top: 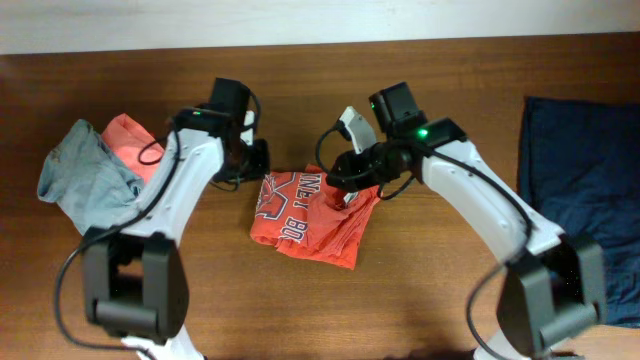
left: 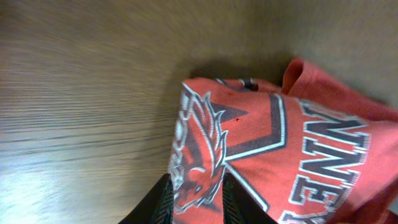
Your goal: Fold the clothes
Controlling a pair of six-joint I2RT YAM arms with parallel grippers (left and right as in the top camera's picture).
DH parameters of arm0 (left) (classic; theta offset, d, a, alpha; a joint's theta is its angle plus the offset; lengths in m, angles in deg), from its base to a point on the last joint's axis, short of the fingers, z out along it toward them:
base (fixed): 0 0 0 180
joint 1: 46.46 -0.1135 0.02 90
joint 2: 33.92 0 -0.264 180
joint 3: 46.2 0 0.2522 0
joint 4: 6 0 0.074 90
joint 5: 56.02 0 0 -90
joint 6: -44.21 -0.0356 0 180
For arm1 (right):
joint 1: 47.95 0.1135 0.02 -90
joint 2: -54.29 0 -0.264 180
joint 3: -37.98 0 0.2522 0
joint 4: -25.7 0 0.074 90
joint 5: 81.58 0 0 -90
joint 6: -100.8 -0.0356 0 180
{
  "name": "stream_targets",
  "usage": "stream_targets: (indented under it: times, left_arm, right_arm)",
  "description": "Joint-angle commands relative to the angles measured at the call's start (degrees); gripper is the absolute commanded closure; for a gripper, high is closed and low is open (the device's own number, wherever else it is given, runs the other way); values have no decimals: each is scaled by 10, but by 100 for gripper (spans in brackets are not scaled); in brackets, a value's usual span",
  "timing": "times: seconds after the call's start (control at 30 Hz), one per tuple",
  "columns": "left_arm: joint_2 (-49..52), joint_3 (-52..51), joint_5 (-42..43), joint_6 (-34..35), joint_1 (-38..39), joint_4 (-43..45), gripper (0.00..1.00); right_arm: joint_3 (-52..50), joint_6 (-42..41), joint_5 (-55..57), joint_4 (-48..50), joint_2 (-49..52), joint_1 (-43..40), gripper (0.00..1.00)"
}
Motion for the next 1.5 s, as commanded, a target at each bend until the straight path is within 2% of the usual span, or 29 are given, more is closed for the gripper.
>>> stream_targets:
  times: [0.0, 0.1, 0.2, 0.3, 0.43, 0.57, 0.73, 0.77, 0.9, 1.1, 1.23, 1.47]
  left_arm:
    - [44, 6, 63, -37, 16, 3, 74]
    - [73, 6, 69, -45, 28, 5, 73]
    - [97, 6, 69, -45, 41, -2, 73]
    - [105, 6, 68, -47, 51, -3, 73]
    - [107, 6, 63, -47, 56, 0, 73]
    - [107, 5, 42, -47, 56, -19, 73]
    - [107, 5, 38, -47, 56, -38, 73]
    - [107, 5, 38, -47, 56, -37, 73]
    - [107, 5, 37, -47, 56, -34, 73]
    - [107, 5, 28, -47, 55, -35, 73]
    - [107, 5, 28, -47, 55, -34, 72]
    - [107, 5, 28, -47, 55, -34, 72]
  right_arm:
    - [5, -25, -39, -9, 49, 1, 77]
    - [5, -25, -40, -57, 78, 4, 77]
    - [2, 16, -34, -162, 97, 11, 79]
    - [0, 44, 22, -246, 105, 12, 79]
    - [0, 44, 125, -291, 105, 10, 78]
    - [-5, 44, 177, -300, 105, 10, 72]
    - [-4, 45, 168, -293, 101, 10, 74]
    - [-4, 64, 136, -297, 95, 10, 67]
    - [-4, 94, 80, -301, 65, 10, 51]
    - [-4, 94, 80, -298, 21, 10, 47]
    - [-4, 94, 59, -300, 5, 11, 35]
    - [-4, 101, 42, -297, 5, 34, 35]
